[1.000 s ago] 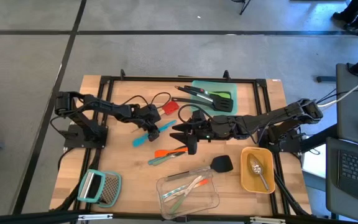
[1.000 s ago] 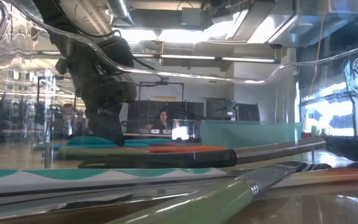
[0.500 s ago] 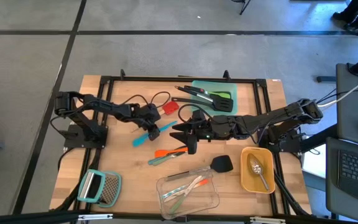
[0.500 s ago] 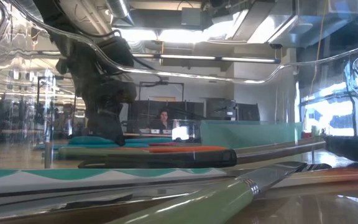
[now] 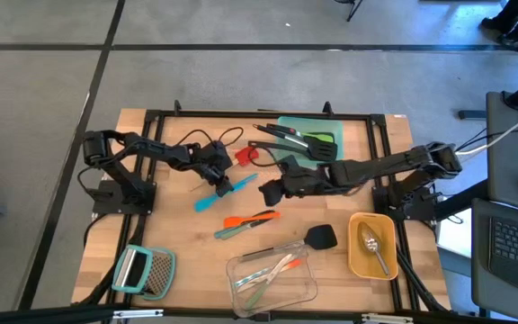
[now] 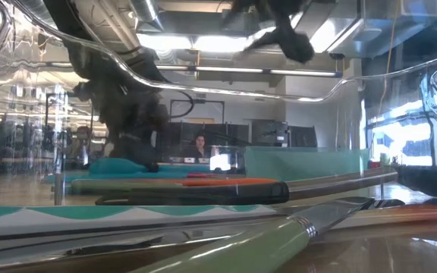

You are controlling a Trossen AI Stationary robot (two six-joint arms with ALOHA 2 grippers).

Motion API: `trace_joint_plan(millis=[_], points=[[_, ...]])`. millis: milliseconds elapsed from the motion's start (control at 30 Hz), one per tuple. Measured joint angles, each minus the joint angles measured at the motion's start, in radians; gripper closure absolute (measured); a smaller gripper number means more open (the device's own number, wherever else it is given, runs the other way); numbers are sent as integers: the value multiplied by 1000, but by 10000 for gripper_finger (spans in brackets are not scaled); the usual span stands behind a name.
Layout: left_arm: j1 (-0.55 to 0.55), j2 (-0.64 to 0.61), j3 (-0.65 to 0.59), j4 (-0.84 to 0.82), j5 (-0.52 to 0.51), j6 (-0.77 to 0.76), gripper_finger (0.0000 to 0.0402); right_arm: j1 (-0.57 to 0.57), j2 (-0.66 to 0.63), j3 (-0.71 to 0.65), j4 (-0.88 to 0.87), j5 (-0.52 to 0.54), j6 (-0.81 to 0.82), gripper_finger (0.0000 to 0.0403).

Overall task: Pick & Place Kitchen Items
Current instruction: Put the blue spatula into the green bin

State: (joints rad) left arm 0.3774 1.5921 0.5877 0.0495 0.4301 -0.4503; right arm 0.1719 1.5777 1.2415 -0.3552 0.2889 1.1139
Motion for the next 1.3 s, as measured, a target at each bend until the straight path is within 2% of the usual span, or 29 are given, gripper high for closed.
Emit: trace_joint_plan(millis=[100, 200, 333, 533, 767, 867, 967, 1133, 1300], points=[[12, -2, 1, 7, 32, -5, 379, -23, 48, 0, -31, 33, -145, 192], [20, -2, 1, 27, 83, -13, 379, -59, 105, 0, -6, -17, -260, 192], [20, -4, 3, 39, 92, -26, 379, -119, 169, 0, 42, -215, -169, 192], [20, -4, 3, 31, 78, -24, 379, -149, 263, -2, 165, -346, -71, 192], [30, -6, 4, 53, 94, -70, 379, -154, 299, -1, 267, -345, 96, 192], [53, -6, 4, 56, 62, -136, 379, -164, 303, -2, 255, -377, 222, 192], [73, -13, 4, 97, 65, -183, 379, -170, 302, -2, 259, -378, 282, 192], [79, -62, 4, 137, 93, -217, 379, -175, 302, -2, 257, -277, 349, 192], [67, -119, 4, 126, 95, -230, 379, -195, 302, -2, 252, -229, 390, 192]])
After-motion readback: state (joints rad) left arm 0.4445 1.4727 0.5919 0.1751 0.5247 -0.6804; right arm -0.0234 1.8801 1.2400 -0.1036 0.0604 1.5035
